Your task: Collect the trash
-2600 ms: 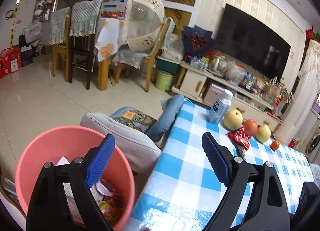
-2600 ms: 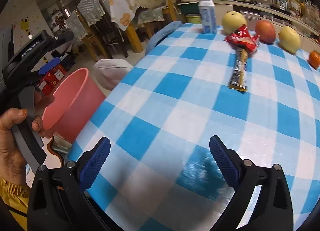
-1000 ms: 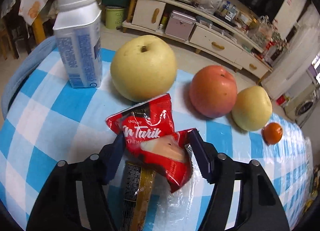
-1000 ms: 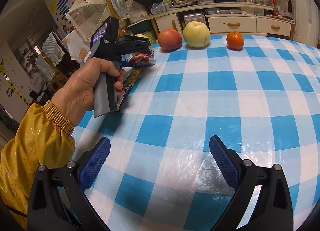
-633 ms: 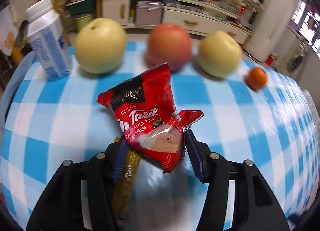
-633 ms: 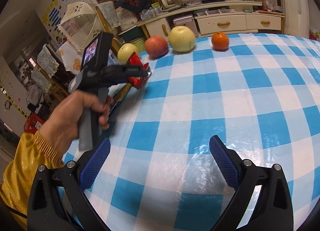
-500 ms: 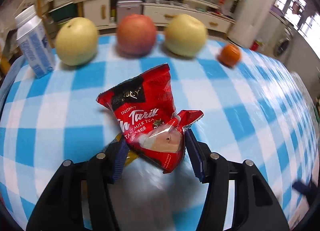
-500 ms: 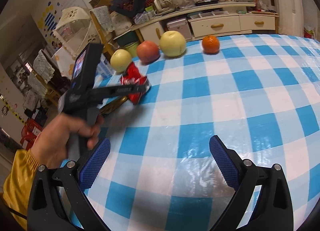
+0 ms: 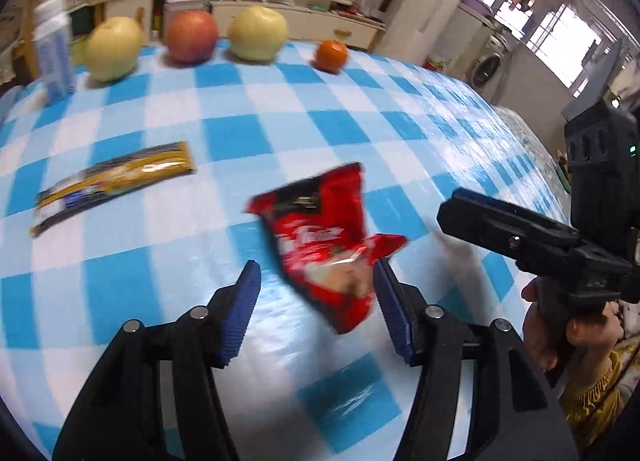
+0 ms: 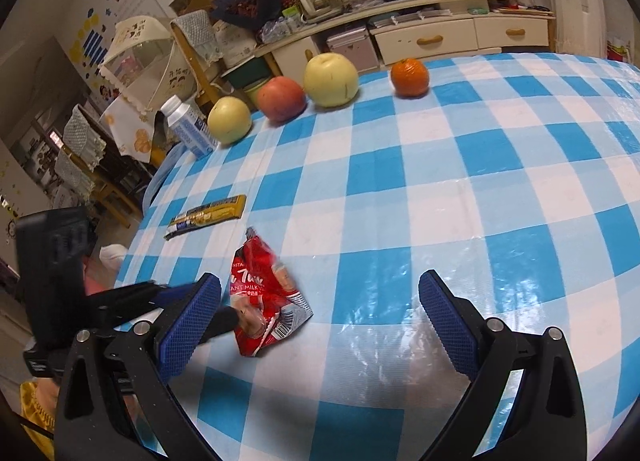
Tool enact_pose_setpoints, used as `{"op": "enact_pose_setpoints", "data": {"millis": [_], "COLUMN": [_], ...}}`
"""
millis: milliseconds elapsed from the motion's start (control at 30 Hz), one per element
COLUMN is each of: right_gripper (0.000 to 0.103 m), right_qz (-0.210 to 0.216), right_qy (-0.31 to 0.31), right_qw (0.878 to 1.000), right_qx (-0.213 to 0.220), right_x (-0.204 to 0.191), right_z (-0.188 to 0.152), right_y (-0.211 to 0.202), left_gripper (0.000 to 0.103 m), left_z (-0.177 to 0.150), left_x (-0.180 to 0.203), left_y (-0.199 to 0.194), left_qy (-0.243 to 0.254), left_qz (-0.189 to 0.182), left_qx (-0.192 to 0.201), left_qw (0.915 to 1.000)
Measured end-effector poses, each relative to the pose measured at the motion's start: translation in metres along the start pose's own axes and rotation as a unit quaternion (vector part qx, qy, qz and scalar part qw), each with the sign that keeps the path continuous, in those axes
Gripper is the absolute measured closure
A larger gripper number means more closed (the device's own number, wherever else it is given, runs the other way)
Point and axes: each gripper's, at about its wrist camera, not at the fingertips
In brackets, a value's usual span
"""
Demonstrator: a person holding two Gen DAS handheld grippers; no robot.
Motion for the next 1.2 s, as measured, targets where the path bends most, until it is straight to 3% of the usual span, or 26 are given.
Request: {"op": "enact_pose_setpoints", "data": {"millis": [100, 200, 267, 467, 733, 867, 967, 1033, 1133, 1200], "right_gripper": [0.005, 0.005, 0.005, 0.005, 0.005, 0.005, 0.005, 0.005, 0.006, 0.011], "right_qz": [0.008, 0.012, 0.013, 0.002, -0.019, -0.032, -0.043, -0.052, -0.066, -0.079], "right_qy": [-0.012, -0.030, -0.044, -0.071, -0.106, -0.122, -0.140, -0.156, -0.179, -0.197], "right_qw": [1.000, 0.999, 0.998, 0.996, 0.992, 0.990, 0.987, 0.984, 0.980, 0.976], "right_qx": [-0.020, -0.031, -0.040, -0.055, -0.067, -0.068, -0.065, -0.064, -0.061, -0.054], "right_x": [-0.012, -0.022, -0.028, -0.038, -0.046, -0.051, -0.056, -0.060, -0.065, -0.068], "right_z": [-0.005, -0.009, -0.012, -0.019, -0.025, -0.029, -0.031, -0.033, -0.036, -0.037], "right_y": [0.011, 0.019, 0.024, 0.040, 0.055, 0.061, 0.064, 0.067, 0.071, 0.072], "left_gripper": [0.039, 0.039, 0.039, 0.039, 0.039, 0.019, 0.019, 0.022, 0.039, 0.054], "left_z": [0.009, 0.022, 0.033, 0.049, 0.054, 0.057, 0.058, 0.056, 0.053, 0.049], "left_x": [-0.026, -0.042, -0.052, -0.076, -0.088, -0.096, -0.102, -0.103, -0.100, -0.093], "left_y": [-0.015, -0.016, -0.008, 0.025, 0.048, 0.056, 0.056, 0.054, 0.049, 0.046], "left_qy": [0.006, 0.079, 0.119, 0.177, 0.198, 0.186, 0.162, 0.149, 0.124, 0.123], "left_qz": [0.046, 0.087, 0.102, 0.123, 0.119, 0.124, 0.118, 0.117, 0.106, 0.108], "left_qx": [0.024, 0.038, 0.030, -0.010, -0.027, -0.024, -0.019, -0.016, -0.011, -0.004], "left_qw": [0.9986, 0.9924, 0.9873, 0.9765, 0.9727, 0.9744, 0.9795, 0.9818, 0.9865, 0.9864]}}
Point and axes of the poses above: each gripper's, at about its wrist camera, not at the fingertips, and y roughly the way its jaws point, x to its right, z to its top, and after that the axes turned 12 degrees about x, right-handed
